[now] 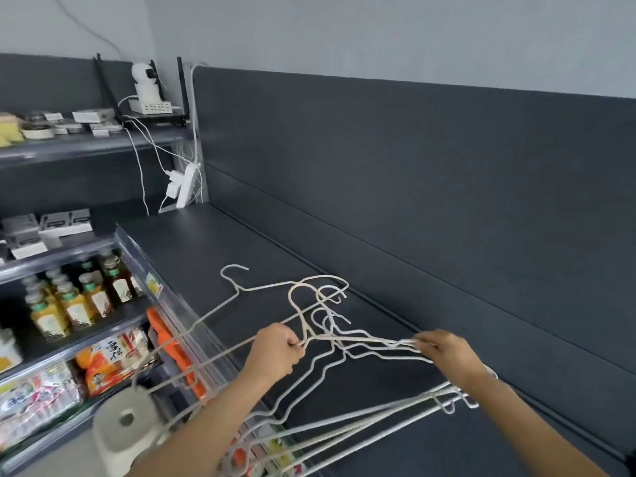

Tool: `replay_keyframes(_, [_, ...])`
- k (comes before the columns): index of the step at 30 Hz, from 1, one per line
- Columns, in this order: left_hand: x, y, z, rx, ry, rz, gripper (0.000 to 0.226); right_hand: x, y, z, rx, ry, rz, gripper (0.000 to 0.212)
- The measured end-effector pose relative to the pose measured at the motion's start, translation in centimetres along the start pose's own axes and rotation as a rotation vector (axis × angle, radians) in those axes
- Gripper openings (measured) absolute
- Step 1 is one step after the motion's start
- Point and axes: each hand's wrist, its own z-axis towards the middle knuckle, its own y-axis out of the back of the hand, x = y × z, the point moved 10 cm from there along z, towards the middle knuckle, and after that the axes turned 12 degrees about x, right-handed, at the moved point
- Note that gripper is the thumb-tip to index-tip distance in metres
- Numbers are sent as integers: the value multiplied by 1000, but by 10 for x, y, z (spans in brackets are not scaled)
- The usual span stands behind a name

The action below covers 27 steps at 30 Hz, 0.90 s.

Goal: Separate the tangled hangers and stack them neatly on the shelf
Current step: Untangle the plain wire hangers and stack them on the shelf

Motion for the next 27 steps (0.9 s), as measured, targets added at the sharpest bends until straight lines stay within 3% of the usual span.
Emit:
replay_keyframes(7, [4,4,-2,72,98,11,28,9,4,9,39,64,228,11])
replay_keyframes(11, [10,36,-7,40,20,-6,15,18,15,20,71,105,402,24])
replay_keyframes(14, [28,67,-16,0,-31,46,41,36,29,24,56,147,430,22])
replay_keyframes(17, [42,79,-25,68,-41,69,62,44,20,34,209,60,476,13])
replay_keyframes(21, [42,99,-30,-1,-112,251,43,52,9,51,369,-50,430,13])
replay_keyframes(22, [45,104,-31,-6,-111,258,49,56,10,56,376,-57,425,13])
replay_keyframes(24, [53,105,-28,81,-68,309,91,62,13,65,352,-56,414,15])
replay_keyframes(26, [57,101,-28,196,5,485,132,69,17,74,312,-52,412,16])
replay_keyframes(27, [57,100,-29,219,28,590,139,73,18,76,293,-48,411,15])
